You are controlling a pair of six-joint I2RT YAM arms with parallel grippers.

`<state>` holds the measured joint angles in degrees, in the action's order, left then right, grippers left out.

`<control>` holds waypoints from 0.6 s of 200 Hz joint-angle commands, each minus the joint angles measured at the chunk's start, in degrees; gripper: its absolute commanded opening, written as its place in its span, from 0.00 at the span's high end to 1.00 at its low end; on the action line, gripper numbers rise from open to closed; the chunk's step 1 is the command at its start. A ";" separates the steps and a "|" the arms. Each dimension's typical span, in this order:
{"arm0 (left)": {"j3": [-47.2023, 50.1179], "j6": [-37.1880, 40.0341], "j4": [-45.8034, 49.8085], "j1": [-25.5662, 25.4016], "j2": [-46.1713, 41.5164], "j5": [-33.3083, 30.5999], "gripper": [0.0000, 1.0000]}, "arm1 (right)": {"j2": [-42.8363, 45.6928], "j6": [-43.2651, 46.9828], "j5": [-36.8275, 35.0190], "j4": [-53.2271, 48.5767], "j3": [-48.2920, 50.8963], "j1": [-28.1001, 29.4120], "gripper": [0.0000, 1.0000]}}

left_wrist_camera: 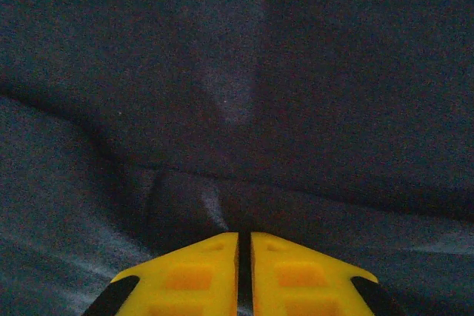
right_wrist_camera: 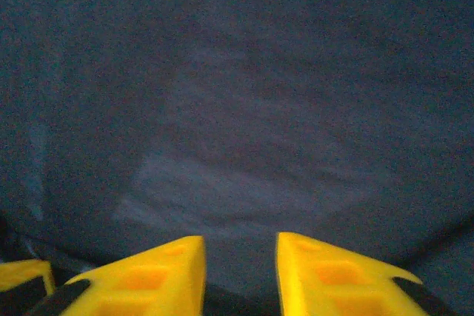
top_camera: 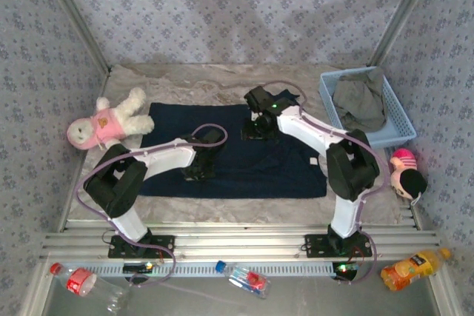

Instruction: Fold and stack the mixed laundry pile

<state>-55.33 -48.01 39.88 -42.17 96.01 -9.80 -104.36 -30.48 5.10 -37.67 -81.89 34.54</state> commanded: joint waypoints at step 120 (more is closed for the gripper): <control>-1.76 3.05 3.21 -0.07 0.17 -1.71 0.83 | 9.53 8.62 5.56 9.44 22.80 -5.52 0.47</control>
<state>-56.29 -45.50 40.60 -42.13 95.90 -10.57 -92.16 -23.97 10.02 -31.53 -58.37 29.30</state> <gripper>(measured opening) 0.171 0.536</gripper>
